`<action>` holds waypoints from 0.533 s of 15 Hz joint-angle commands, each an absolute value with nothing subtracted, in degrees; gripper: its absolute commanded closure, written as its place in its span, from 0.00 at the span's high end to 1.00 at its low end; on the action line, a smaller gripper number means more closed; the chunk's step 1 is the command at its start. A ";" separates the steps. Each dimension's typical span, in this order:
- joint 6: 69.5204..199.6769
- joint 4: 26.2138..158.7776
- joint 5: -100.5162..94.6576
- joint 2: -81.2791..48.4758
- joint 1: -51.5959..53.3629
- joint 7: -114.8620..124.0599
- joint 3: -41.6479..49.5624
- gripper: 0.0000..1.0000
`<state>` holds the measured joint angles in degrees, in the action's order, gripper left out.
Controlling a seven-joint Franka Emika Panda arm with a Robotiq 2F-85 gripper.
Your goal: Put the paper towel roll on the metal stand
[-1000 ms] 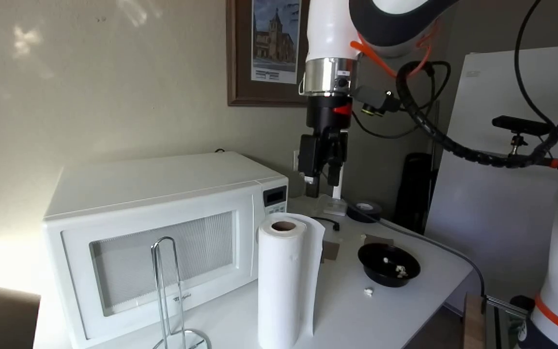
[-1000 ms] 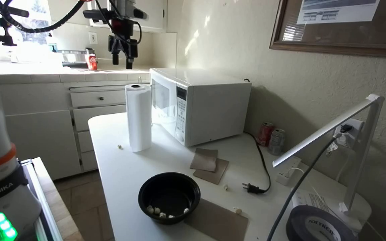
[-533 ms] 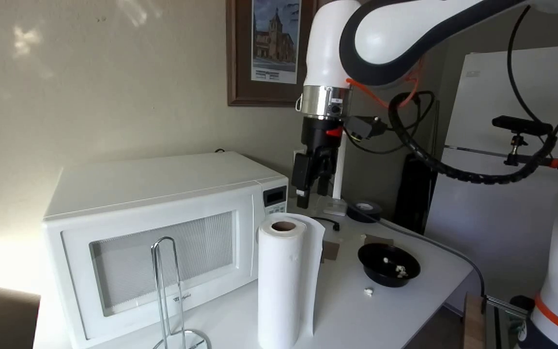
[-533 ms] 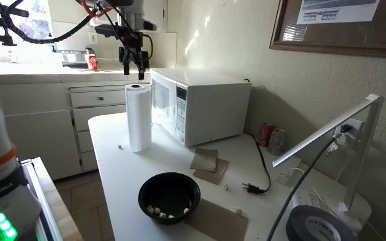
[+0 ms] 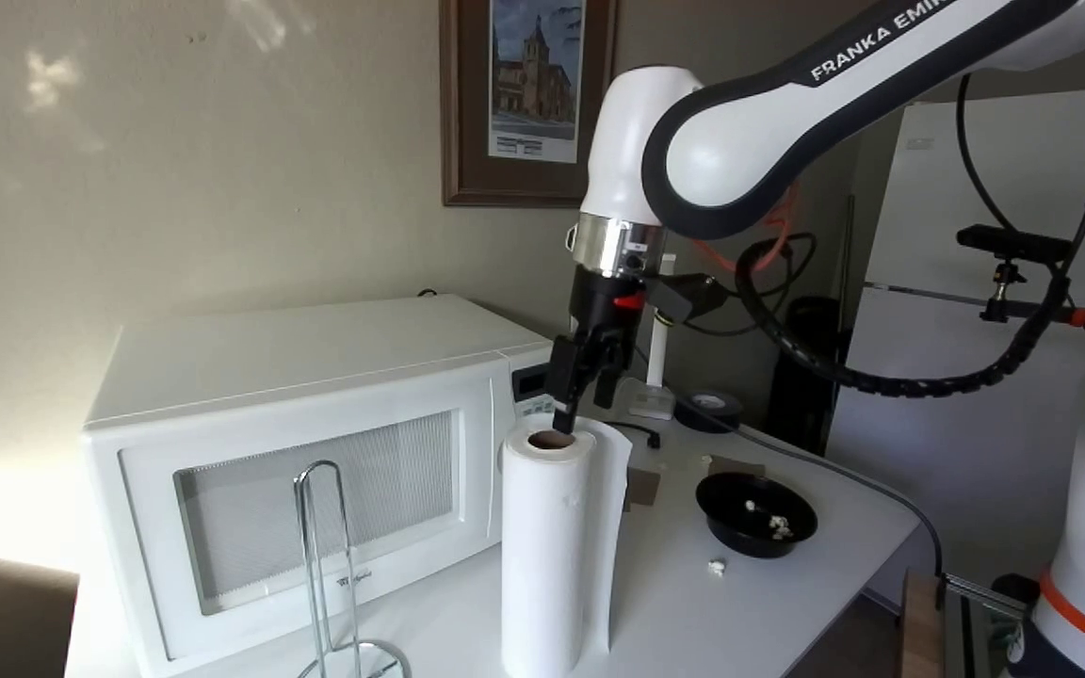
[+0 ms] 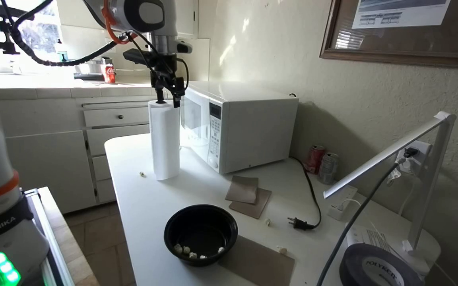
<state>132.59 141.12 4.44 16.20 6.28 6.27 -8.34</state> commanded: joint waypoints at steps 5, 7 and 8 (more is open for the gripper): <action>134.68 141.61 4.71 13.90 6.67 5.60 -7.84 0.45; 134.42 141.51 4.84 13.74 6.73 5.55 -7.83 0.30; 134.32 141.42 4.71 13.70 6.71 5.70 -7.89 0.22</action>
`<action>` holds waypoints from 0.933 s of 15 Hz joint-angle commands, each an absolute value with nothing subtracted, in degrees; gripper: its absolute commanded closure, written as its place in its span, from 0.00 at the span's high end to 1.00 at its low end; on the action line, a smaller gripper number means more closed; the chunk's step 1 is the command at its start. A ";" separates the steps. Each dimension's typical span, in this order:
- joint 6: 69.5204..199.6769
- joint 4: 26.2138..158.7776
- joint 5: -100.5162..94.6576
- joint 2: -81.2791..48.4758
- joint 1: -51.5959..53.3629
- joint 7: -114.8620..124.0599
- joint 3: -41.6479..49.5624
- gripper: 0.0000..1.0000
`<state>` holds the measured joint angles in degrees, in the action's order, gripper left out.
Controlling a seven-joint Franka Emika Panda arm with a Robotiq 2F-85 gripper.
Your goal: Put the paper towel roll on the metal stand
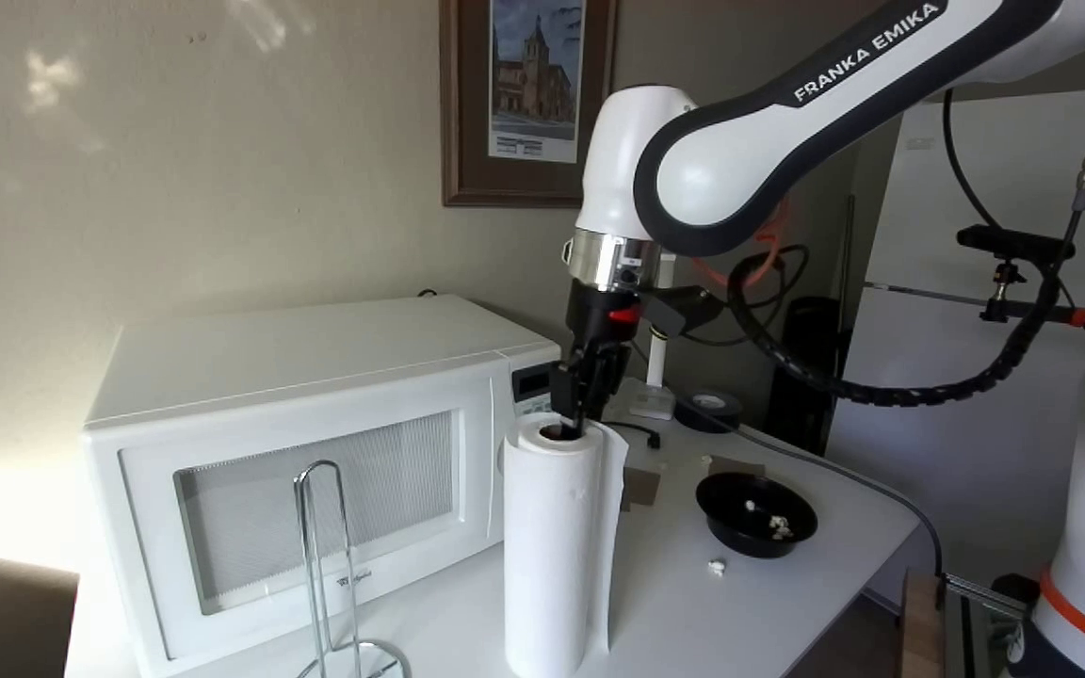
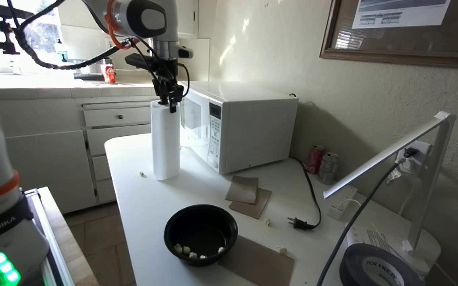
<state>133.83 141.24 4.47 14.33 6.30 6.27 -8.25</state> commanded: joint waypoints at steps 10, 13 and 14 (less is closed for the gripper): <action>121.84 132.12 3.26 16.74 7.64 7.45 -9.63 0.03; 115.85 126.52 2.64 16.87 7.95 8.02 -10.48 0.03; 114.64 124.95 2.51 16.74 8.03 8.10 -10.73 0.03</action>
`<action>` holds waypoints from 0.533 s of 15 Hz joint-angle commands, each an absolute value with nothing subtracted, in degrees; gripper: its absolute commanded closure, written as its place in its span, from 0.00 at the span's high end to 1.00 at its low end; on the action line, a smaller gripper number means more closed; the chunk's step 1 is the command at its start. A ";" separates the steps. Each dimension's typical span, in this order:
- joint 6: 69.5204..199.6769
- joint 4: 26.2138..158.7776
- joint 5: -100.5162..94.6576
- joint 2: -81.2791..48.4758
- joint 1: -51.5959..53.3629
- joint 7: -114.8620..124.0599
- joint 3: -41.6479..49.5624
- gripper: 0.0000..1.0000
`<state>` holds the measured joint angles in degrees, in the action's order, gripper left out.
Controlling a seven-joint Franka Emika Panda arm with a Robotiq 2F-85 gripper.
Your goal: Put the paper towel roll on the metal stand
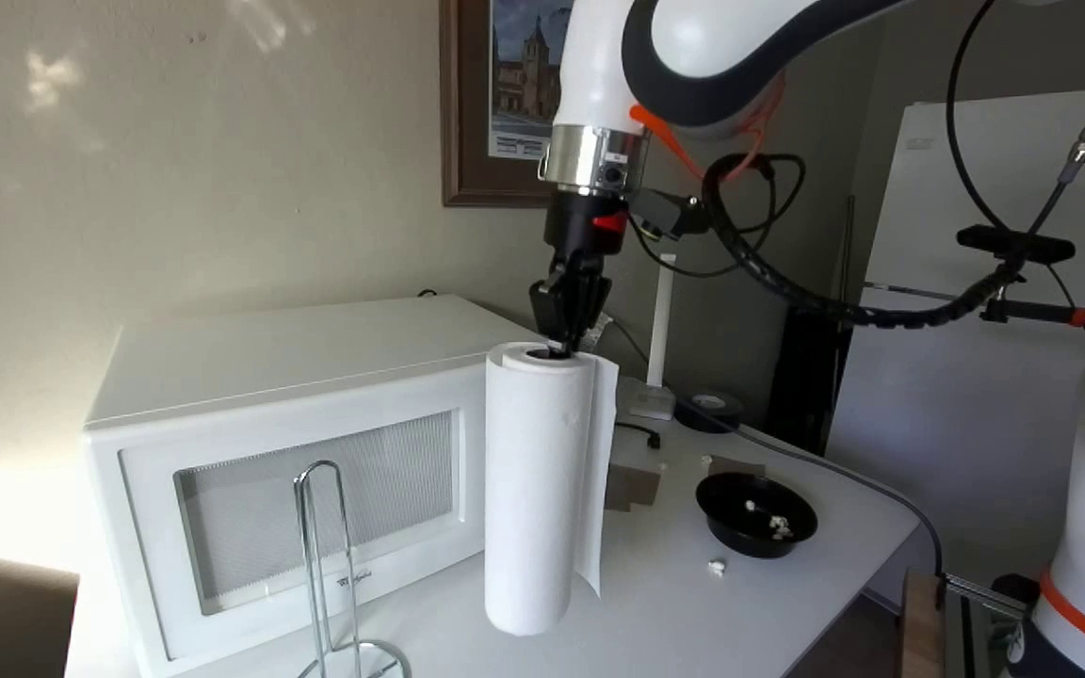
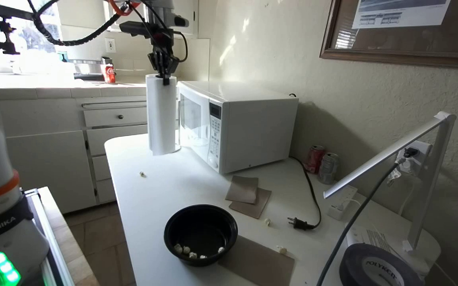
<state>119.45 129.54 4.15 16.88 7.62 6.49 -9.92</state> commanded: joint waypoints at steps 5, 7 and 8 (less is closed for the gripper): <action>109.68 116.10 1.37 15.04 8.48 9.18 -12.35 0.03; 109.05 113.65 1.39 14.20 8.67 9.42 -12.81 0.03; 108.94 112.56 1.63 13.72 8.84 9.36 -12.96 0.03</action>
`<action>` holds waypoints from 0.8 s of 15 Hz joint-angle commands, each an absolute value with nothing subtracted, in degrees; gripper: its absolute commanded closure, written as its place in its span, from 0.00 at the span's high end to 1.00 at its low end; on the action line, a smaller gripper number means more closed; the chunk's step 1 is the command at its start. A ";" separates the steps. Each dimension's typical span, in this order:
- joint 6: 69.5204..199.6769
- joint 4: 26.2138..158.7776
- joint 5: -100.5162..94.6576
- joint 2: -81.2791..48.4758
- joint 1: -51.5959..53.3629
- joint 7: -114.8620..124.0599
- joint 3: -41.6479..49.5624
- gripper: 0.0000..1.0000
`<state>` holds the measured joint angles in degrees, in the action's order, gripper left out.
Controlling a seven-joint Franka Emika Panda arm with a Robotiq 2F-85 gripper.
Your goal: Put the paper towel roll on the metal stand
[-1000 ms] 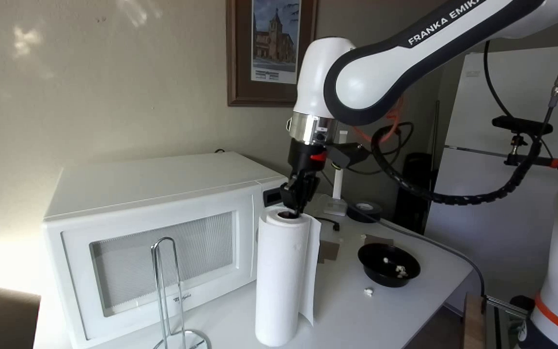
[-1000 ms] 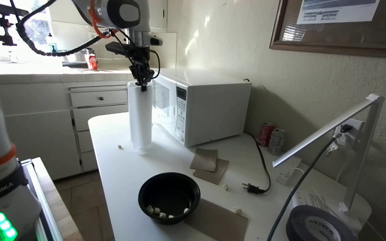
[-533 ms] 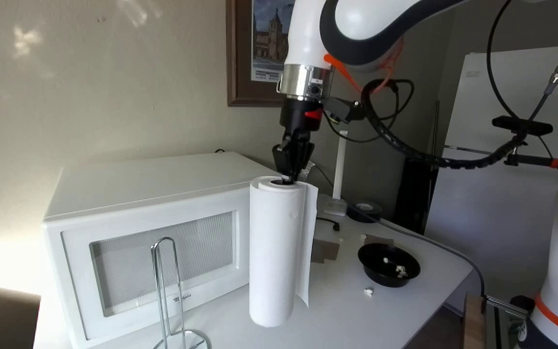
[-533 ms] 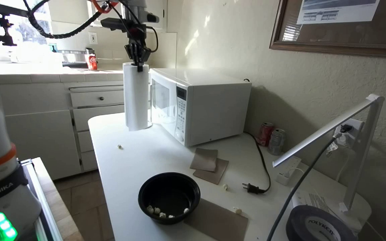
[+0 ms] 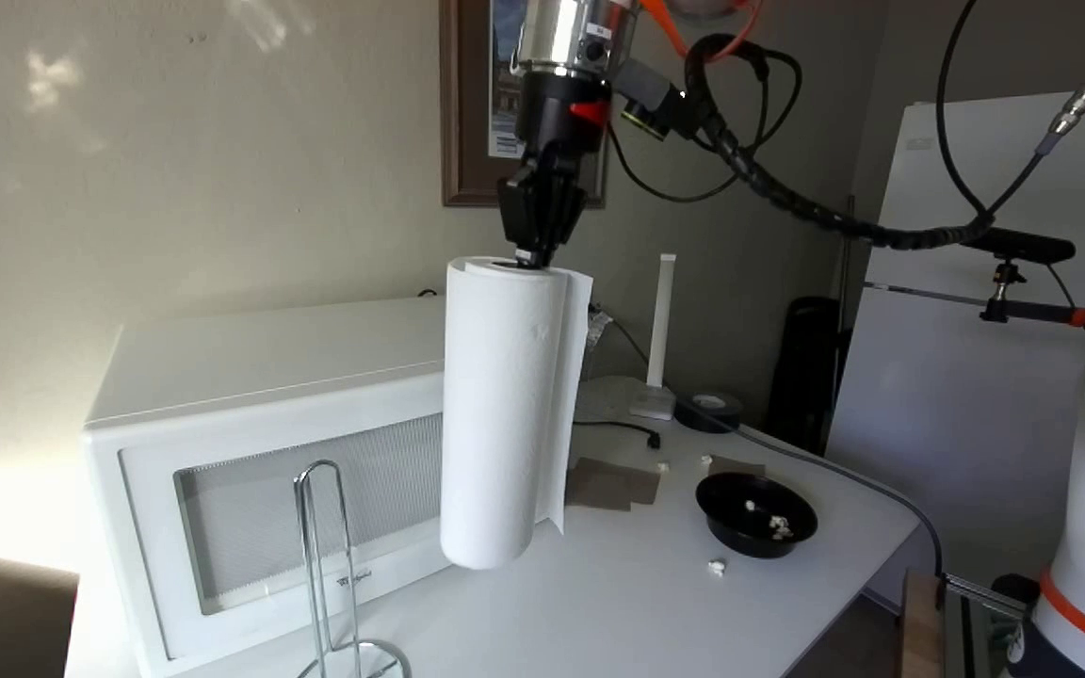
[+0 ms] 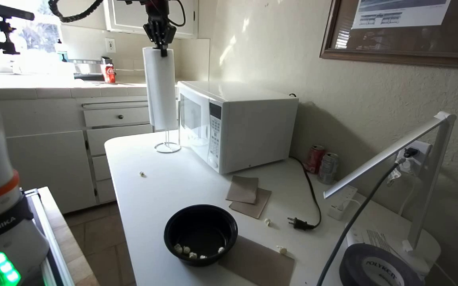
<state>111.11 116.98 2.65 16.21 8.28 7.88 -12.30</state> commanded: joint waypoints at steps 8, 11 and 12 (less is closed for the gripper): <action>110.05 107.91 1.06 11.84 9.55 8.23 -13.73 0.13; 109.93 106.97 0.82 10.95 9.70 8.23 -13.78 0.13; 109.92 106.87 0.80 10.82 9.71 8.23 -13.78 0.13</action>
